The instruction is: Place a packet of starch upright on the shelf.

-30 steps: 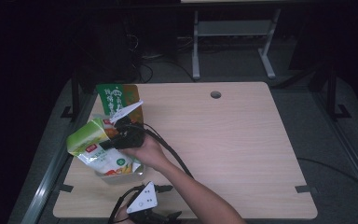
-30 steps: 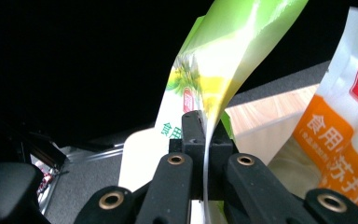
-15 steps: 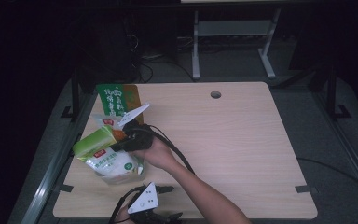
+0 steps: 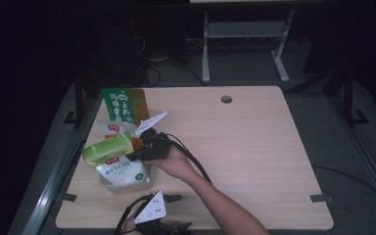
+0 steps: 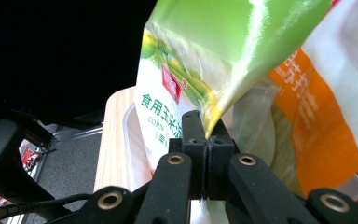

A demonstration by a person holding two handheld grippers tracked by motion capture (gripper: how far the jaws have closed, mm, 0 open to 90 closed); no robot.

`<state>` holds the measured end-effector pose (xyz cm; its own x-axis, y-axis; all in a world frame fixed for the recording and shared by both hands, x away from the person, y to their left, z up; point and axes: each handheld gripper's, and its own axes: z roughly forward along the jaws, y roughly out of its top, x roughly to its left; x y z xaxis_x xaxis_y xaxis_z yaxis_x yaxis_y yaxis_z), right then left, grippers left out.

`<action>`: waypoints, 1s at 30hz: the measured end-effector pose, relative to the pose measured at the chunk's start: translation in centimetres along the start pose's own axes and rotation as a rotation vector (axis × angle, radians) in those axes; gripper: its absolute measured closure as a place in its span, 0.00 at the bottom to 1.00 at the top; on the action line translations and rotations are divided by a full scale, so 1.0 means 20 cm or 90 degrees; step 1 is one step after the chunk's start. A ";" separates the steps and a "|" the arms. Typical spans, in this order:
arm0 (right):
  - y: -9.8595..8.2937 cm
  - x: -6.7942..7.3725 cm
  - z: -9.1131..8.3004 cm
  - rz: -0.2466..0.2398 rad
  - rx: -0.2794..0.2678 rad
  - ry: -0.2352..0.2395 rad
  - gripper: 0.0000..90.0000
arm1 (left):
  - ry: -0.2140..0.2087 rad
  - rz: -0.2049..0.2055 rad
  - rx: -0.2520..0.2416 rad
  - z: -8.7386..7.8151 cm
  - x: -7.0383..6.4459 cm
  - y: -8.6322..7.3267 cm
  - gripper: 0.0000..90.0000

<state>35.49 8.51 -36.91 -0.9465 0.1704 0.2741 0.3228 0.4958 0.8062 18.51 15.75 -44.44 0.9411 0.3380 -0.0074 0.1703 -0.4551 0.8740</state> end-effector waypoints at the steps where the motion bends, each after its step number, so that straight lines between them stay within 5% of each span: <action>1: -0.01 0.00 0.00 0.004 0.001 -0.001 0.99 | 0.000 0.000 0.000 0.00 0.00 0.00 0.24; 19: -0.05 -0.01 -0.03 0.008 0.009 -0.002 0.98 | 0.001 0.001 0.001 0.00 0.00 0.00 0.24; 30: -0.06 -0.01 -0.11 0.021 -0.006 0.004 0.77 | 0.002 -0.006 0.001 0.00 0.01 0.00 0.24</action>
<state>35.37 6.02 -36.70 -0.9353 0.1806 0.3043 0.3538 0.4817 0.8017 18.61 15.82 -44.50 0.9385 0.3451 -0.0134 0.1794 -0.4538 0.8729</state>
